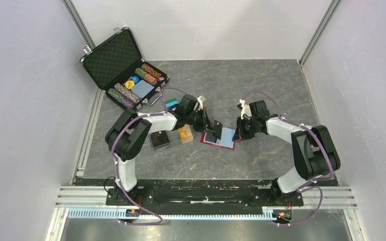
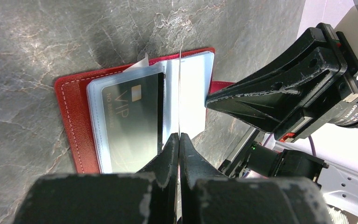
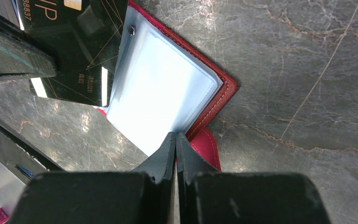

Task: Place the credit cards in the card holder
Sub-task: Insert the credit card into the card holder.

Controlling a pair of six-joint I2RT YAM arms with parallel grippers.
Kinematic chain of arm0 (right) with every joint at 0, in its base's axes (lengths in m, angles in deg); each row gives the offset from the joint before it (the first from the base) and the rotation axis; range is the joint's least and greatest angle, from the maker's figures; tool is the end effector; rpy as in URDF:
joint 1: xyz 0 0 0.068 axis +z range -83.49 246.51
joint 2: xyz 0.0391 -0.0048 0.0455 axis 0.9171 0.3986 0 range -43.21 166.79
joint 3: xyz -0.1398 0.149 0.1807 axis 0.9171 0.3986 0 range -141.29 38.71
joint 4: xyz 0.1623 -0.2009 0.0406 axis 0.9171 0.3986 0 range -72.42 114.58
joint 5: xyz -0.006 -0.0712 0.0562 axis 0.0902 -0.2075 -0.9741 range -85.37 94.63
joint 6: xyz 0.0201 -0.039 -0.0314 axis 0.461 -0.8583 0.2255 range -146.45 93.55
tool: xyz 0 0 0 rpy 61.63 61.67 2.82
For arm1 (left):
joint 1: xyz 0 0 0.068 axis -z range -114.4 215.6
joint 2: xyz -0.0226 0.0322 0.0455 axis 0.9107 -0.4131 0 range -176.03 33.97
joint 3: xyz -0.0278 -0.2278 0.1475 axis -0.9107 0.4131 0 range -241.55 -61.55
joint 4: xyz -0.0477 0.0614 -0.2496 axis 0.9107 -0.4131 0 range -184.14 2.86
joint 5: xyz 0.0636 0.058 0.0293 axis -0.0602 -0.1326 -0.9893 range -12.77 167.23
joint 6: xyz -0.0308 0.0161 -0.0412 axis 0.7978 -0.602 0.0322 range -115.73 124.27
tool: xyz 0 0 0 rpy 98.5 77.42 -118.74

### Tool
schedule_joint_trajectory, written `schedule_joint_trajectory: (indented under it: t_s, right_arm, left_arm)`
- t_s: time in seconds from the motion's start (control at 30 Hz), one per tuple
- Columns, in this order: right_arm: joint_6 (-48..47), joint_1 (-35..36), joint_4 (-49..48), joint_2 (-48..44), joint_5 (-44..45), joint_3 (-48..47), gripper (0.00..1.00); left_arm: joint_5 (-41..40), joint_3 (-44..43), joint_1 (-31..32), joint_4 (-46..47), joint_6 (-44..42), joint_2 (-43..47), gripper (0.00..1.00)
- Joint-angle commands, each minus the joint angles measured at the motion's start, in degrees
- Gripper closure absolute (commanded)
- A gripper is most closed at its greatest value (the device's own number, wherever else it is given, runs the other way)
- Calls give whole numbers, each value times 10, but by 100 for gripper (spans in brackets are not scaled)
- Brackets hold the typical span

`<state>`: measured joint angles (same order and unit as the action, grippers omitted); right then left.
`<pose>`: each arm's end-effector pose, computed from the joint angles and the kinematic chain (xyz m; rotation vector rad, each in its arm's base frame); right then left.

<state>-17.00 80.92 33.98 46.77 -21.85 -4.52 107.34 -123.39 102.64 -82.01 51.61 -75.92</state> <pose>0.2665 0.0849 0.1456 -0.2666 2.6738 0.7499 0.3044 -0.2522 0.1484 0.0697 2.5950 -1.2682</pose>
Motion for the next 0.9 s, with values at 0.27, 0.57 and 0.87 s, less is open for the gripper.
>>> schedule_joint_trajectory:
  t_s: [0.27,0.57,0.87]
  right_arm:
    - [-1,3,-14,4,13,3,100]
    - [2,3,-15,2,11,7,100]
    - [5,3,-16,-2,13,4,100]
  left_arm:
    - [5,-5,5,34,20,-30,98]
    - [12,-25,28,12,14,-36,98]
    - [0,11,31,2,34,-11,98]
